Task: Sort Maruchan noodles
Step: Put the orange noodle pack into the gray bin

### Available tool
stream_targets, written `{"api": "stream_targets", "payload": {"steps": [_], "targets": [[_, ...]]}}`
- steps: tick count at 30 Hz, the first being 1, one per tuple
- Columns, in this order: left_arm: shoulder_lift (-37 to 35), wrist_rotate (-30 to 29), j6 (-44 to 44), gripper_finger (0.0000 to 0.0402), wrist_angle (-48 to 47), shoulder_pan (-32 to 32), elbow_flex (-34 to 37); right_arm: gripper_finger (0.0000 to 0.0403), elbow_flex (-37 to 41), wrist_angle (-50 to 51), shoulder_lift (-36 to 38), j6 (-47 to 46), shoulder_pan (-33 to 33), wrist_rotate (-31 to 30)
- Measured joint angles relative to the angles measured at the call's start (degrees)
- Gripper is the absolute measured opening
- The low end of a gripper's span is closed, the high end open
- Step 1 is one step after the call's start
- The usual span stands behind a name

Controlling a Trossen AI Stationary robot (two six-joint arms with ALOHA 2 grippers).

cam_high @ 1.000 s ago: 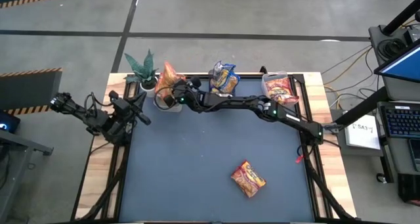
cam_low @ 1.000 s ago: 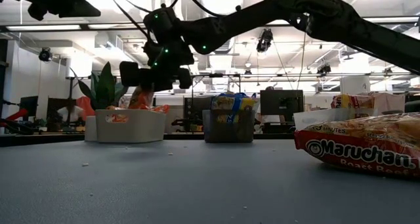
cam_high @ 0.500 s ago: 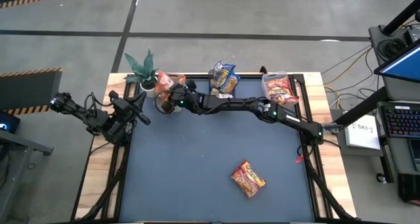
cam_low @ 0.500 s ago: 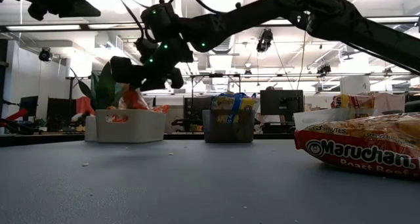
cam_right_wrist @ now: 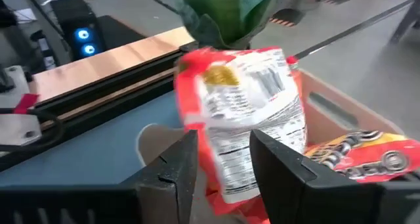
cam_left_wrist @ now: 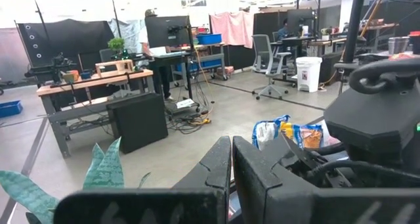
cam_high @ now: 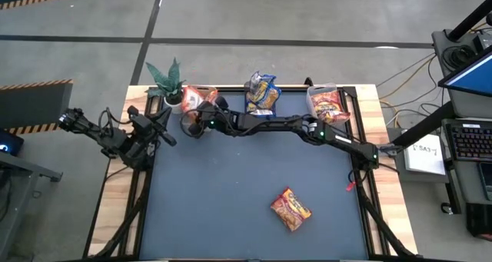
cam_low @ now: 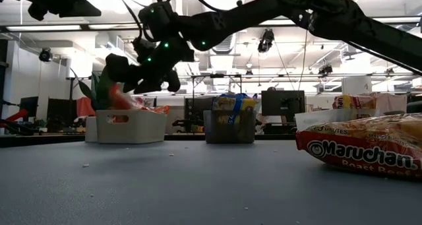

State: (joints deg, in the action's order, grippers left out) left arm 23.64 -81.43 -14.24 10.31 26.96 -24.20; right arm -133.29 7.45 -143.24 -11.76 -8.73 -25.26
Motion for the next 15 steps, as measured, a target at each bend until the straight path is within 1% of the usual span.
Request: {"api": "stream_targets", "payload": {"steps": [9,15], "targets": [[0.1,0.0,0.1,0.0,-0.2,0.0,0.0,0.0063,1.6,2.1,0.0,-0.2,0.0,0.3],[0.2,0.0,0.0,0.0,-0.4,0.0,0.0,0.0024,0.6,7.1,0.7,1.7,0.0,0.3]]}}
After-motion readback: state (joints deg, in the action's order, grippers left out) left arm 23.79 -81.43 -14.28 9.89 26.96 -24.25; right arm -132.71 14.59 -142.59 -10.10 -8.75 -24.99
